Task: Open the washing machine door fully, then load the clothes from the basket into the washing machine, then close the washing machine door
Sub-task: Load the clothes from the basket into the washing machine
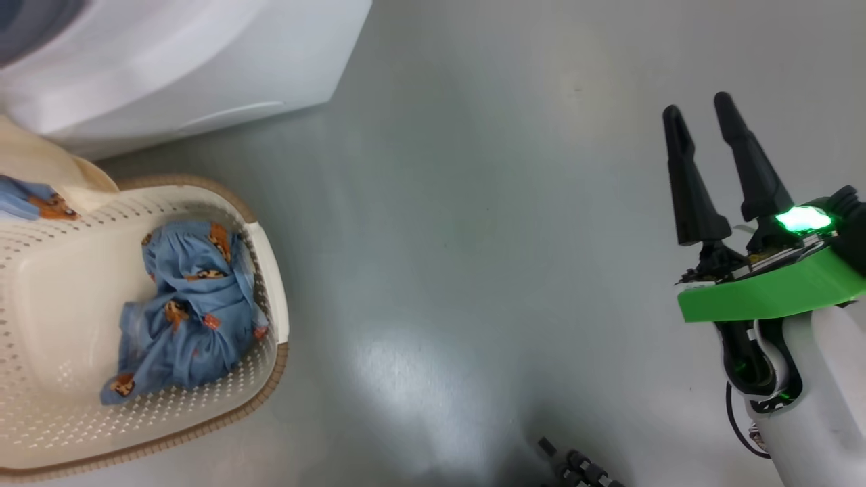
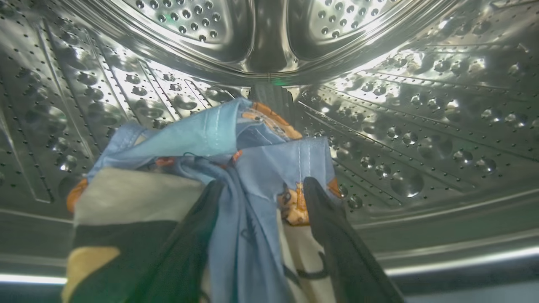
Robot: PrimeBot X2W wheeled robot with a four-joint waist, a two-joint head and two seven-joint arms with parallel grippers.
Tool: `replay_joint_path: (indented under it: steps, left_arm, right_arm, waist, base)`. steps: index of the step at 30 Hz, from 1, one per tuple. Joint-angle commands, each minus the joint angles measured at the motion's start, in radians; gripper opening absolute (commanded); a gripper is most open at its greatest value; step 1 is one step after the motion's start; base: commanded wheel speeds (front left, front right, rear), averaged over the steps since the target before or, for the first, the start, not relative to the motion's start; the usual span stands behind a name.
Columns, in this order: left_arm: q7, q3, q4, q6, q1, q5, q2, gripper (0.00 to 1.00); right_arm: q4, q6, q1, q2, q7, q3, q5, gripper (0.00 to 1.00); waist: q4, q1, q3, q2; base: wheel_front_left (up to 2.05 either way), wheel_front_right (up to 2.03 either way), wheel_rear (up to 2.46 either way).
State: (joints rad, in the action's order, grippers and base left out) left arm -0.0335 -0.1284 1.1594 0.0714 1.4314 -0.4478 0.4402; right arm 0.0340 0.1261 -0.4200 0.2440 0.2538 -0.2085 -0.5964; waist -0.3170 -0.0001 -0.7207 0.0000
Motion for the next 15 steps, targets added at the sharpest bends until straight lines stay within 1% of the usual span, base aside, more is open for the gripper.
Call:
replay_joint_path:
  steps: [1,3,7,12,15]
  left_arm:
    - [-0.013,0.001,-0.002,0.005,-0.001,-0.003,0.036,1.00]
    - [-0.013,0.001,0.011,0.013,-0.001,-0.009,0.038,1.00]
    - [0.020,-0.011,0.024,0.032,-0.019,-0.012,0.039,1.00]
    - [0.133,-0.014,0.028,0.045,-0.068,-0.021,0.040,1.00]
    - [0.205,-0.023,0.026,0.051,-0.109,-0.024,0.025,1.00]
  right_arm:
    - [-0.014,0.005,0.024,0.010,0.008,-0.018,0.011,1.00]
    - [-0.012,0.005,0.021,0.010,0.008,-0.022,0.011,1.00]
    - [-0.007,0.005,0.017,0.010,0.008,-0.029,0.014,1.00]
    - [0.003,0.005,0.015,0.008,0.008,-0.038,0.015,1.00]
    - [0.009,0.005,0.014,0.014,0.008,-0.039,0.018,1.00]
  waist:
    - [0.004,0.0001,0.019,0.0000]
    - [0.005,0.0001,0.033,0.0000]
    - [0.008,0.0001,0.060,0.0000]
    - [0.018,0.0001,0.106,0.0000]
    - [0.031,0.0001,0.138,0.0000]
  base:
    - [0.00,0.00,0.00]
    - [0.00,0.00,0.00]
    - [0.00,0.00,0.00]
    - [0.00,0.00,0.00]
    - [0.00,0.00,0.00]
